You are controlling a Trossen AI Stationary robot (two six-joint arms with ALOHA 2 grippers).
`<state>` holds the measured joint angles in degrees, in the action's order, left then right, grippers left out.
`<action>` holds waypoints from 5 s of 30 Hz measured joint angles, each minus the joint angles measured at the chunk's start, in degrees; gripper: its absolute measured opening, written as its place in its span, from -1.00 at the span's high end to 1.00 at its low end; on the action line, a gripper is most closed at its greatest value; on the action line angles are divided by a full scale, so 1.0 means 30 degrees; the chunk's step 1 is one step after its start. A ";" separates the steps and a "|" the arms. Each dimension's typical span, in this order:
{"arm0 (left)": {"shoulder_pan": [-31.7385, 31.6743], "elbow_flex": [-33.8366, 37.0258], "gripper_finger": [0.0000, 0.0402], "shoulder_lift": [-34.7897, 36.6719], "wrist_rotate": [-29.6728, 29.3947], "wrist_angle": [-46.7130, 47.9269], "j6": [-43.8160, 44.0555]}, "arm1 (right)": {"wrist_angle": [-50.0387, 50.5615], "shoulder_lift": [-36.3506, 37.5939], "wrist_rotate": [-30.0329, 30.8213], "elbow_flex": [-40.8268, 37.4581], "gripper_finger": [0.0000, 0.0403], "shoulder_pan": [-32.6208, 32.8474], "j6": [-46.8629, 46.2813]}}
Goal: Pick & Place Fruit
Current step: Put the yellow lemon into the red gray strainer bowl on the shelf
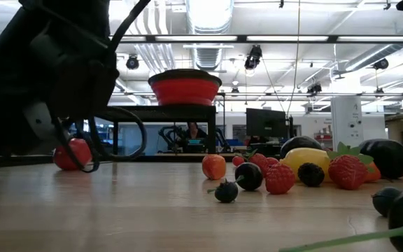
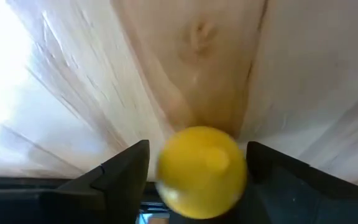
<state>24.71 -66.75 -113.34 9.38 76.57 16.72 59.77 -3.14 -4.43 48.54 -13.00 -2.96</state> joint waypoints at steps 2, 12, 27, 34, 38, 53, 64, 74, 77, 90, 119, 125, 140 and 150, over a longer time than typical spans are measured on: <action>0.0007 0.0060 -0.40 0.0000 0.0125 0.0017 0.0739 | 0.0003 -0.0005 0.0000 0.0005 0.96 -0.0001 0.0036; 0.0007 0.0141 -0.43 0.0000 0.0181 -0.0240 -0.0196 | 0.0000 -0.0005 0.0000 0.0005 0.96 -0.0005 0.0036; 0.0029 -0.0204 -0.05 0.0000 -0.0165 -0.0332 -0.1279 | 0.0007 -0.0004 -0.0005 -0.0002 0.96 -0.0005 0.0000; 0.0029 -0.0569 -0.31 0.0000 -0.0683 -0.0377 -0.3259 | 0.0000 0.0003 -0.0003 0.0005 0.96 0.0003 0.0036; 0.0029 -0.0858 -0.34 0.0000 -0.1481 -0.0639 -0.3273 | 0.0005 -0.0005 0.0003 0.0005 0.96 0.0000 0.0017; 0.0029 -0.1435 -0.35 0.0000 -0.3014 -0.0421 0.1840 | 0.0000 -0.0004 0.0002 0.0001 0.96 -0.0005 0.0036; -0.0168 -0.1281 -0.35 0.0000 0.1708 -0.0193 0.6226 | 0.0000 -0.0004 0.0003 -0.0003 0.96 -0.0005 0.0000; -0.0110 -0.0706 -0.35 0.0000 0.3190 -0.0265 0.6450 | 0.0000 -0.0001 0.0002 0.0005 0.96 -0.0005 0.0004; 0.0040 -0.0407 -0.35 0.0000 0.3436 -0.0392 0.5348 | 0.0000 -0.0003 -0.0003 0.0005 0.96 -0.0005 0.0017; 0.0209 0.0148 -0.34 0.0029 0.2605 -0.1388 0.5621 | 0.0003 0.0000 0.0000 0.0003 0.96 -0.0003 0.0034; -0.0788 -0.0408 -0.08 0.0029 0.2671 -0.1659 0.4776 | 0.0000 -0.0004 0.0003 0.0004 0.96 -0.0005 0.0029; -0.1517 -0.1844 -0.08 0.0029 0.2794 -0.1891 0.4112 | 0.0003 -0.0002 -0.0005 0.0000 0.96 0.0003 0.0000; -0.5087 -0.9228 -0.08 0.0029 0.1326 -0.3229 0.0287 | 0.0000 -0.0002 -0.0002 0.0000 0.96 0.0003 0.0003; -0.8041 -1.5228 -0.08 0.0029 0.0112 -0.4061 -0.3951 | 0.0000 -0.0004 -0.0004 0.0005 0.96 -0.0004 0.0019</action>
<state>0.59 -112.43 -113.25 9.71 64.38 4.86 59.77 -3.16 -4.45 48.56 -13.01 -2.90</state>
